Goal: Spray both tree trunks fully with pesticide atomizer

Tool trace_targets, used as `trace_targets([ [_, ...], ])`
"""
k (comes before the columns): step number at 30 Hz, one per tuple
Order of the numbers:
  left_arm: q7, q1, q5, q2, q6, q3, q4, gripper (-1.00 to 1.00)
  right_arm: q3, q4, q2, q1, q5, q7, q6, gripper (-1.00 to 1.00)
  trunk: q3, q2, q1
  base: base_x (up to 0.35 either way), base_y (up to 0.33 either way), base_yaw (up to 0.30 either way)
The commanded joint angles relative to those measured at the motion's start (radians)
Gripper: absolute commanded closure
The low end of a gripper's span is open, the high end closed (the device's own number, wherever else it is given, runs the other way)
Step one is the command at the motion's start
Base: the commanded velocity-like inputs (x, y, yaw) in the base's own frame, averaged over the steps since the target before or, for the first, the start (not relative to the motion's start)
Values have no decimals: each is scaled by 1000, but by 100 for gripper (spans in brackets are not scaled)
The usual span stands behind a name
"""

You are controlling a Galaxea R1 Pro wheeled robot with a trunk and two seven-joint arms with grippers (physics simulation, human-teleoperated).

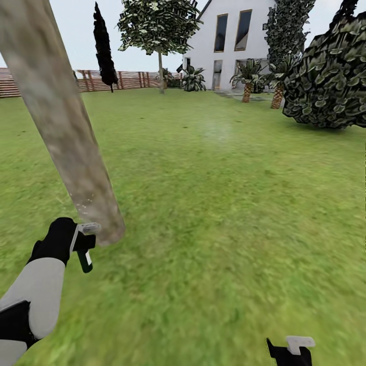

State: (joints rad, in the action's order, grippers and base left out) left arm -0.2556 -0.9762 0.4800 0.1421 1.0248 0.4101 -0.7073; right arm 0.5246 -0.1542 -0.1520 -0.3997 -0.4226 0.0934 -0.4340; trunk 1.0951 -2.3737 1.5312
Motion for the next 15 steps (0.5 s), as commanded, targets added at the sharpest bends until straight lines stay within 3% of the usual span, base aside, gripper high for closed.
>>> trace_targets([
  [1, -10, 0, 11, -1, 3, 3, -1, 100, 9, 1, 0, -1, -2, 8, -3, -100, 1, 0, 0, 12, -268, 0],
  [6, -10, 18, 11, -1, 3, 4, -1, 100, 8, 1, 1, -1, -2, 8, -3, -100, 1, 0, 0, 2, -271, 58],
  [15, -10, 30, 10, -3, 3, 7, -2, 100, 8, 1, 2, -1, -2, 8, -3, -100, 1, 0, 0, 105, -241, 267],
])
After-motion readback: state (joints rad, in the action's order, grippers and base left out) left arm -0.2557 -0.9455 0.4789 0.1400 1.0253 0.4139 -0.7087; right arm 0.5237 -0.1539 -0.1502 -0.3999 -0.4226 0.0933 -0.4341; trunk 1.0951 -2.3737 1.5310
